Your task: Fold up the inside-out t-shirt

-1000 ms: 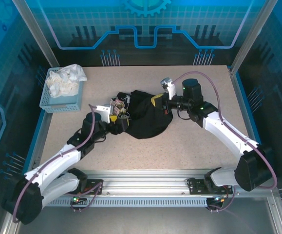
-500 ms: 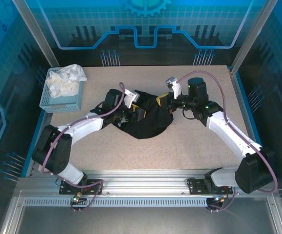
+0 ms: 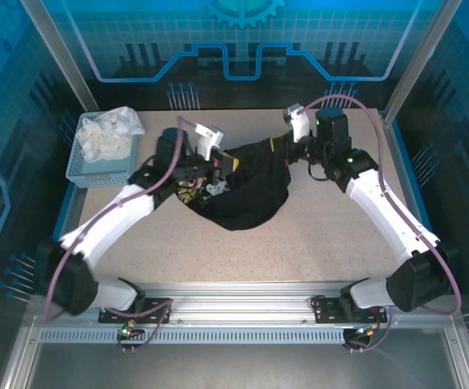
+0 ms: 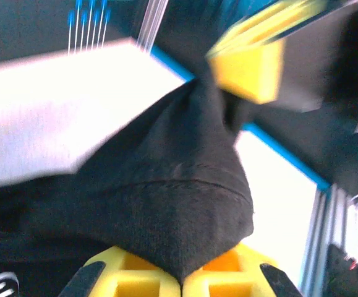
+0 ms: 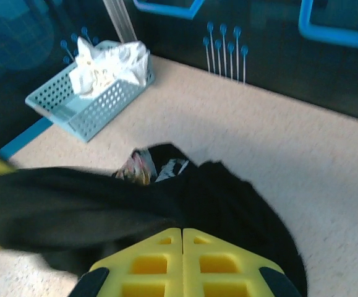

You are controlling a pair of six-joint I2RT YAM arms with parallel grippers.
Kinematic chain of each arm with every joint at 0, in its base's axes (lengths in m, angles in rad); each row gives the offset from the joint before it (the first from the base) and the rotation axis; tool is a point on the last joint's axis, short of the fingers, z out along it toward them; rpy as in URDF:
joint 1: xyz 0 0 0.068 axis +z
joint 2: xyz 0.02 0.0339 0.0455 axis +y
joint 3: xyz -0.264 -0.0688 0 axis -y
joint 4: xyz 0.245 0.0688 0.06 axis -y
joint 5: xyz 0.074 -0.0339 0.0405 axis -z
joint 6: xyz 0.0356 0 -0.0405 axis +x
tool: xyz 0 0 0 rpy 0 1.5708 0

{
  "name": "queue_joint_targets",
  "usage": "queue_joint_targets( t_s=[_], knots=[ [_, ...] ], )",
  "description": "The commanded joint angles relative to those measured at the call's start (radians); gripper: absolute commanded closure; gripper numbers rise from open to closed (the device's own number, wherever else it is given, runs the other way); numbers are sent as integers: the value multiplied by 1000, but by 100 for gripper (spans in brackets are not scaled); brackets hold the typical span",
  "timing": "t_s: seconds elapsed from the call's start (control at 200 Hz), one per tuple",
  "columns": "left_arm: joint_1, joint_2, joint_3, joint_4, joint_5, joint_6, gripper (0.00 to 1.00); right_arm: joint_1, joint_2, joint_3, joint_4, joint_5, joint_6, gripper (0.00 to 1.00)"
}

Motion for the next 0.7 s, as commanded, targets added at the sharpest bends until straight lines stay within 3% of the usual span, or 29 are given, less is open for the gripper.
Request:
queue_joint_targets(
  t_s=[0.0,0.105,0.19,0.285,0.355,0.5,0.695],
  knots=[
    [-4,-121,67,58,-26,-109,100,-8,47,137,2,45,-44,100],
    [-4,-142,68,121,-81,-174,100,-9,167,319,-154,186,-19,100],
    [-4,-121,78,123,-139,-195,100,-9,219,386,-265,254,-15,88],
    [-5,-88,106,91,-164,-202,100,10,114,211,-200,243,-19,65],
    [-5,-72,117,80,-166,-207,100,40,1,47,-136,199,-11,54],
    [-7,-70,80,99,-150,-222,100,157,-207,-297,67,124,61,43],
    [-12,-77,9,117,-151,-224,100,181,-232,-405,170,146,99,32]
  ],
)
